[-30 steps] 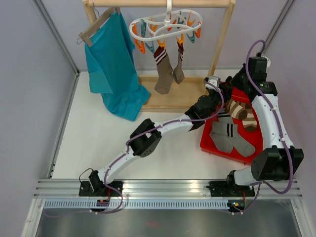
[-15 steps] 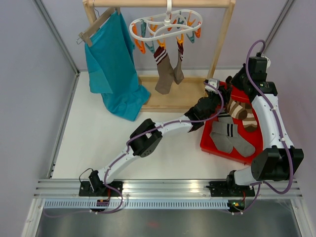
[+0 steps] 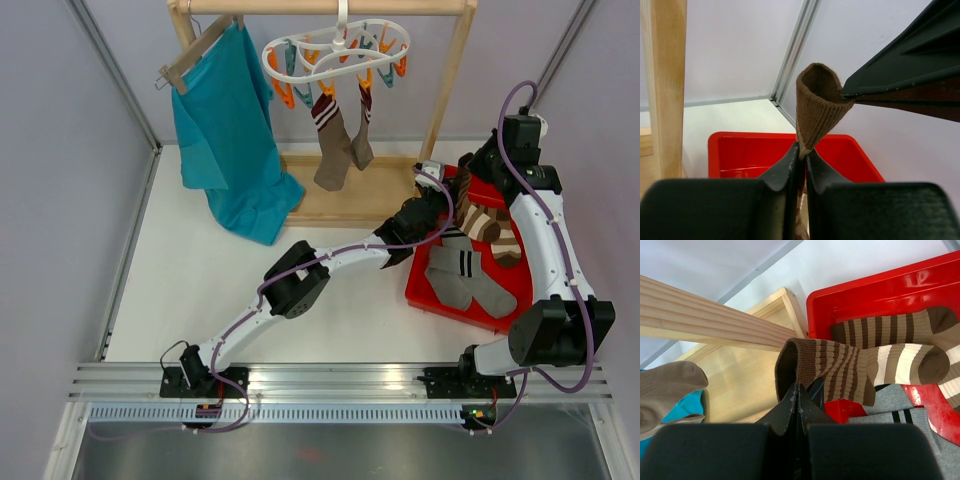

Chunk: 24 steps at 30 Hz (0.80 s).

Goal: Clip the socks to the hanger
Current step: Pick up the sock from the bin.

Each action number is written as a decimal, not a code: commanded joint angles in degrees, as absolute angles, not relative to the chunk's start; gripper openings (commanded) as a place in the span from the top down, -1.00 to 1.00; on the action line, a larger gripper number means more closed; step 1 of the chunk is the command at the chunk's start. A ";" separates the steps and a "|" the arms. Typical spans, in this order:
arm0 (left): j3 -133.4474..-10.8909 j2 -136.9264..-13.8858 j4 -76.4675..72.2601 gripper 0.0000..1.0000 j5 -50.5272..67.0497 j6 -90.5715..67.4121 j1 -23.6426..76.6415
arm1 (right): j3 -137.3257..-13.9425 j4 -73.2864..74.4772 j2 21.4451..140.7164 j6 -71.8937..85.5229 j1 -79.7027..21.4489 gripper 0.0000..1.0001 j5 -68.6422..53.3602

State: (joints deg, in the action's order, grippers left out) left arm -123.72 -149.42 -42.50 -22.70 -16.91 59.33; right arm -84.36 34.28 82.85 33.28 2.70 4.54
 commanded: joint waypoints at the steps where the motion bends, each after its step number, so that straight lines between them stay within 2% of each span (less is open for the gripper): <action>1: -126.39 -149.33 -44.30 0.77 -23.99 -14.07 59.41 | -84.03 33.22 81.12 33.58 2.29 0.99 4.22; 3: -125.95 -148.80 -44.99 0.93 -23.47 -11.88 59.50 | -83.85 33.22 80.77 33.49 2.20 0.99 4.39; 7: -123.50 -146.52 -47.27 0.95 -22.41 -7.22 59.50 | -84.46 33.66 80.42 33.14 2.20 0.85 5.53; 9: -119.82 -143.97 -48.95 0.95 -21.71 -4.59 59.50 | -85.86 34.19 80.16 32.87 2.29 0.64 6.41; 10: -118.58 -143.09 -50.43 0.95 -21.36 -3.70 59.41 | -86.57 34.97 80.07 32.52 2.29 0.44 7.37; 14: -111.37 -136.77 -52.73 0.95 -19.43 -0.18 59.50 | -90.61 36.47 79.98 32.17 2.46 0.17 8.44; 20: -98.71 -124.73 -55.28 0.95 -18.28 8.60 59.15 | -97.20 37.88 79.80 31.91 2.64 -0.01 8.88; 24: -91.96 -116.65 -52.31 0.95 -16.71 9.76 58.19 | -102.73 39.29 80.77 30.68 2.72 -0.07 8.44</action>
State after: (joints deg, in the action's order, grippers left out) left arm -94.70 -124.79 -49.06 -18.87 5.08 59.09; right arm -98.19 38.24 81.78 31.90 2.48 7.86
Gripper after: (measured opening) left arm 0.033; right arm 0.529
